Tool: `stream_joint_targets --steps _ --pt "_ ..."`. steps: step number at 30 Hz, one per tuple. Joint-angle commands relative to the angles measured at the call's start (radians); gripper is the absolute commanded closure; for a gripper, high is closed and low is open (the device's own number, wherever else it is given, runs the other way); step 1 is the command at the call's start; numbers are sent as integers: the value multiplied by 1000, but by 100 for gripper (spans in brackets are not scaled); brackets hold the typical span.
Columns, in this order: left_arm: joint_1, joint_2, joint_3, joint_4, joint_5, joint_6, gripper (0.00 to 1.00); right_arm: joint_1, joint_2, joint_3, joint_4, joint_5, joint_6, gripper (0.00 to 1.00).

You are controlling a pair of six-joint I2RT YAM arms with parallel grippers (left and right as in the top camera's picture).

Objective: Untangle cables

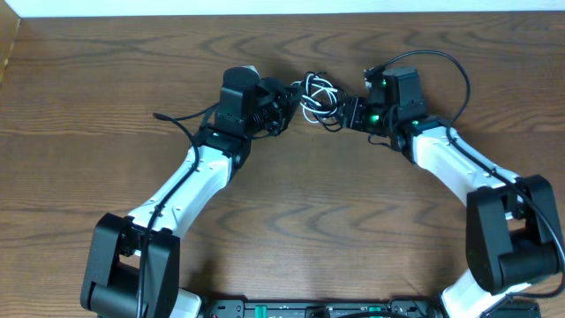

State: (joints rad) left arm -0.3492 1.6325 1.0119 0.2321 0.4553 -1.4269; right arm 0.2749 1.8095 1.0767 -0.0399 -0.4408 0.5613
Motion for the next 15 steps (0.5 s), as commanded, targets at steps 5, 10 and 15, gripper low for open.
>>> stream_joint_targets --steps 5,10,15 --pt "16 -34 17 97 54 -69 93 20 79 9 -11 73 55 81" --pt "73 -34 17 190 79 -68 93 -13 74 9 -75 117 21 99" --pt "153 -34 17 189 157 23 93 -106 0 9 -174 116 -106 99"
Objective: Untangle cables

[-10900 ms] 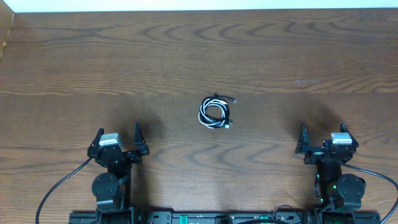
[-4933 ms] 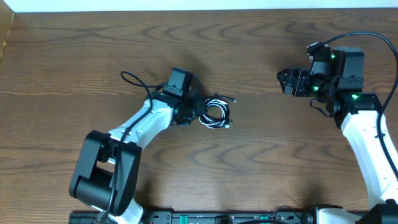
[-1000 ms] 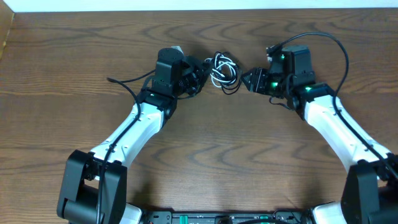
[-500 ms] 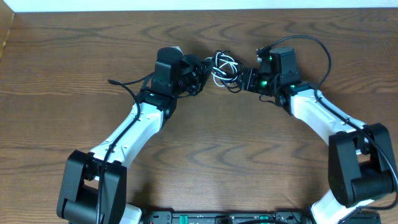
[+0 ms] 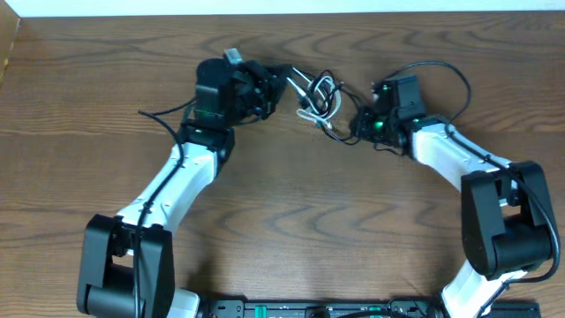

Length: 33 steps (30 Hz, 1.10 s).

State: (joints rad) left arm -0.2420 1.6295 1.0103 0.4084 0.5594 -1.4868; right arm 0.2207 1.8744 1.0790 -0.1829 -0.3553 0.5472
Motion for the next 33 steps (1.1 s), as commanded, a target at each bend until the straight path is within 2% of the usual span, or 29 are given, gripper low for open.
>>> stream_joint_targets --steps 1,3,5,6,9,17,19,24,29,30,31,32,33 --pt "56 -31 19 13 70 121 93 -68 -94 6 -48 27 -127 99" --pt "69 -31 19 13 106 226 93 -86 -143 7 -63 -5 -203 99" --pt "73 -31 18 -7 159 407 92 -93 -219 7 -77 -53 -304 99" --pt "73 -31 19 -14 170 438 93 -93 -241 7 -85 -55 -316 99" --pt "72 -31 19 -111 242 629 92 -84 -306 7 -125 -63 -320 99" --pt "72 -31 18 -595 259 1196 93 -69 -326 6 -253 -44 -356 99" --pt "73 -31 18 -656 233 1255 93 -69 -326 6 -278 43 -368 99" --pt "73 -31 18 -680 172 1270 93 -69 -326 6 -352 375 -420 99" --pt "72 -30 18 -681 172 1269 91 -68 -325 6 -382 378 -441 99" --pt "72 -30 18 -681 172 1269 83 -68 -325 6 -383 367 -441 99" --pt "72 -30 18 -681 172 1269 67 -68 -325 6 -383 359 -441 99" --pt "72 -30 18 -681 172 1269 62 -68 -325 6 -383 356 -441 99" --pt "72 -30 18 -681 172 1268 51 -68 -325 6 -385 349 -441 99"
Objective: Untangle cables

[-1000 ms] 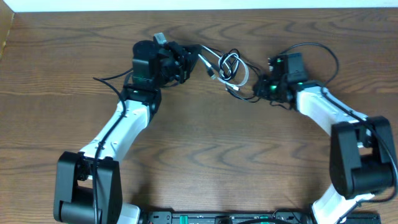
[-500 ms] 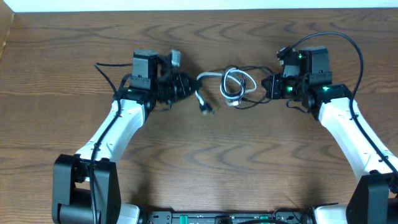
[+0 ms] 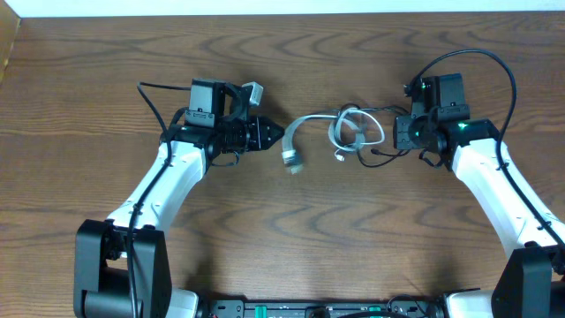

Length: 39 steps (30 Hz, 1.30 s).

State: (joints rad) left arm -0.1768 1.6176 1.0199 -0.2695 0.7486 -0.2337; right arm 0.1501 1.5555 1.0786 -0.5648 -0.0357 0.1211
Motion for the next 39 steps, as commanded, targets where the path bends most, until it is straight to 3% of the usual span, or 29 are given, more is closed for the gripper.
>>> stream_joint_targets --steps 1,3,8,11,18,26,34,39 --pt "7 -18 9 -3 -17 15 46 2 -6 7 -4 26 -14 99" --pt "7 -18 9 -3 -17 15 40 3 -6 7 -8 20 -14 99" --pt "-16 -15 9 18 -17 -11 39 10 -6 7 -12 18 -15 99" --pt "-78 10 9 116 -56 -101 39 11 -6 7 -18 -22 -15 99" --pt "-142 49 9 379 -159 -312 39 3 -71 20 37 -490 -101 99" --pt "-152 49 9 458 -159 -322 38 -25 -151 20 110 -754 -70 99" --pt "-230 111 9 512 -154 -327 39 -27 -151 20 138 -835 -11 99" --pt "-242 146 9 556 -154 -413 43 -27 -151 20 139 -835 14 99"
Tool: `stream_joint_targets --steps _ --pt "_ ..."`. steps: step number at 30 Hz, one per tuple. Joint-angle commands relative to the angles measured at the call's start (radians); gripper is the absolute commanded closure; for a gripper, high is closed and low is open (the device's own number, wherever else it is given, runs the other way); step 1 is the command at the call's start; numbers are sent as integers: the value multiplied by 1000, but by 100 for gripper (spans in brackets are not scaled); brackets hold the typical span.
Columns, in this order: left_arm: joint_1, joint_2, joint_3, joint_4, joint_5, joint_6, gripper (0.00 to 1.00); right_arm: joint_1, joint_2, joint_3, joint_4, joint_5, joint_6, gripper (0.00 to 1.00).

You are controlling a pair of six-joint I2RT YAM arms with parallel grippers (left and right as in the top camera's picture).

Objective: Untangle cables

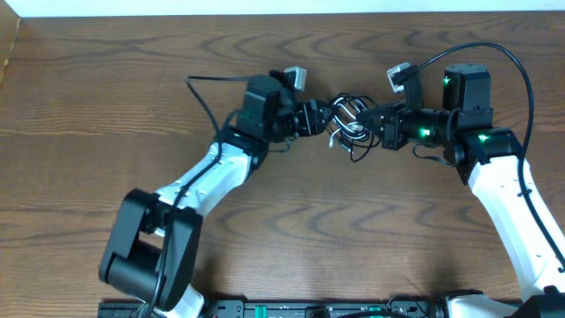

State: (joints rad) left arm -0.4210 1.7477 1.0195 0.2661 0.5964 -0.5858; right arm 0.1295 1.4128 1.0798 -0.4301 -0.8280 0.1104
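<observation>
A small tangle of white and black cables [349, 125] hangs between my two grippers at the middle back of the table. My left gripper [325, 115] reaches in from the left, its fingers closed into the left side of the tangle. From the right, my right gripper [378, 134] is shut on the tangle's right side. A thin black strand [360, 152] loops down below the bundle. The fingertips are partly hidden by the cable loops.
The wooden table [282, 238] spreads out in front of the arms. Each arm's own black lead arcs over it: the left lead [212, 79] and the right lead [494, 53]. The back edge of the table [282, 14] runs close behind the grippers.
The left gripper was apart from the cables, to their left, and is now at the bundle. The right gripper has shifted left. The white cable that lay stretched out is bunched up again.
Both grippers first met at the tangle at the back. Then the bundle sat slightly stretched between them. Later the arms were wide apart, the white cable drawn out on the table and free of the left gripper. Now both grippers are at the bundle again.
</observation>
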Motion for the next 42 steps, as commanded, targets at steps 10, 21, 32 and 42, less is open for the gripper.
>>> stream_joint_targets --steps 10,21,32,42 --pt "-42 97 9 141 -7 -192 51 -11 -8 19 4 -51 50 99" --pt "-70 185 9 262 -15 -311 64 -11 -8 19 11 -65 62 99" --pt "-125 187 9 297 -247 -381 74 -11 -8 19 11 -66 95 99" --pt "-80 172 9 189 -175 -195 93 -48 -8 19 -34 251 288 99"
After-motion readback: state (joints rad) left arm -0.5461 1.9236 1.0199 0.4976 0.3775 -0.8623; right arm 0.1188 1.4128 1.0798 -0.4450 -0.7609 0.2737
